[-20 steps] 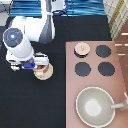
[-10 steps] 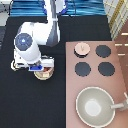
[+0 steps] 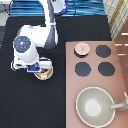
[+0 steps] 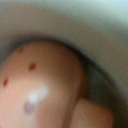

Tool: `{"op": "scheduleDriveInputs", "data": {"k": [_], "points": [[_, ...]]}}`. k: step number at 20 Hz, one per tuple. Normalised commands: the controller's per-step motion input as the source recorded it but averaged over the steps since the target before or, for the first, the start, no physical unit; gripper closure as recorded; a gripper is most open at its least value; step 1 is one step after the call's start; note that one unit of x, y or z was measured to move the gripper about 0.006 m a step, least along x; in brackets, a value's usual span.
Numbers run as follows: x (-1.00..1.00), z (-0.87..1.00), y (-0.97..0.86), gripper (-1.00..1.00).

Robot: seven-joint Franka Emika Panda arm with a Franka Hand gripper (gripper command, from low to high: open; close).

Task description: Take the lid off the pot, put the pot on the plate, and use the tool to push the pot to the front of the table.

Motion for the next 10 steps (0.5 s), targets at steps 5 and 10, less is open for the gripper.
{"op": "scheduleDriveInputs", "data": {"k": [5, 10], "points": [[-0.18, 0.13, 0.01, -1.0], [-0.21, 0.46, -0.01, -1.0]]}}
